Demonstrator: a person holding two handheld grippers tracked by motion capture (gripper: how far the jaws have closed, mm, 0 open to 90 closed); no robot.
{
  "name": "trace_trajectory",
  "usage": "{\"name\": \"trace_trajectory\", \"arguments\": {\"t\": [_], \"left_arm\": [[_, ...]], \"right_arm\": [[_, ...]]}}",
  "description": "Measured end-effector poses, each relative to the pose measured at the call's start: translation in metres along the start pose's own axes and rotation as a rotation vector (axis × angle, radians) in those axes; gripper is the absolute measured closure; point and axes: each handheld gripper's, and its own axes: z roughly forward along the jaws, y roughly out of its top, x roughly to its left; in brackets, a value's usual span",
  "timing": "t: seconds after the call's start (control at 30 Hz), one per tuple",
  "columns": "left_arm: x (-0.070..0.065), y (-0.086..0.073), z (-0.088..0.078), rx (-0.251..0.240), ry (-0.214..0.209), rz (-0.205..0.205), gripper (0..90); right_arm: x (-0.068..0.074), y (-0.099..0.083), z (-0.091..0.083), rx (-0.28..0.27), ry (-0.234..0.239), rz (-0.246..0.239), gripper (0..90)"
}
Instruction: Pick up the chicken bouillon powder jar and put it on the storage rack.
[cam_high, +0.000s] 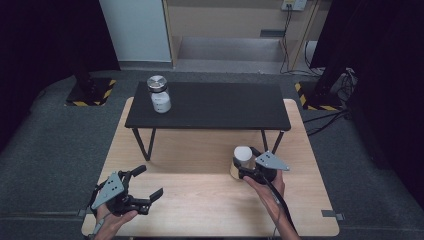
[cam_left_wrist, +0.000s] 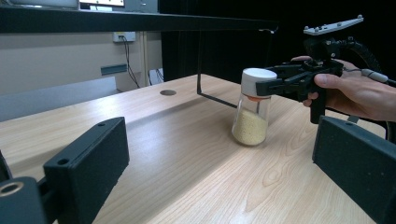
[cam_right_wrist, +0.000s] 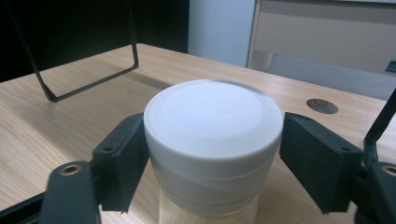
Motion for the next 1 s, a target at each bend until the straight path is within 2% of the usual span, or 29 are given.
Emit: {"name": "trace_trajectory", "arguments": {"t": [0.13,0.57,0.73,1.0], "left_arm": [[0.000,0.000,0.001,0.002,0.001,-0.001,2.4],[0.000,0.000,0.000,0.002,-0.001,-0.003,2.4],[0.001,0.000,-0.001,-0.003,0.000,-0.010,2.4],[0.001,0.000,0.000,-0.002,-0.005,-0.010,2.4]], "right_arm": [[0.001,-0.003,0.001,-0.003,0.003,-0.019,30.2],[0.002,-0.004,0.002,-0.009,0.006,-0.002,33.3],[0.004,-0.001,-0.003,-0.003,0.006,0.020,33.2],[0.005,0.009,-0.018,-0.012,0.005,0.017,33.2]]}}
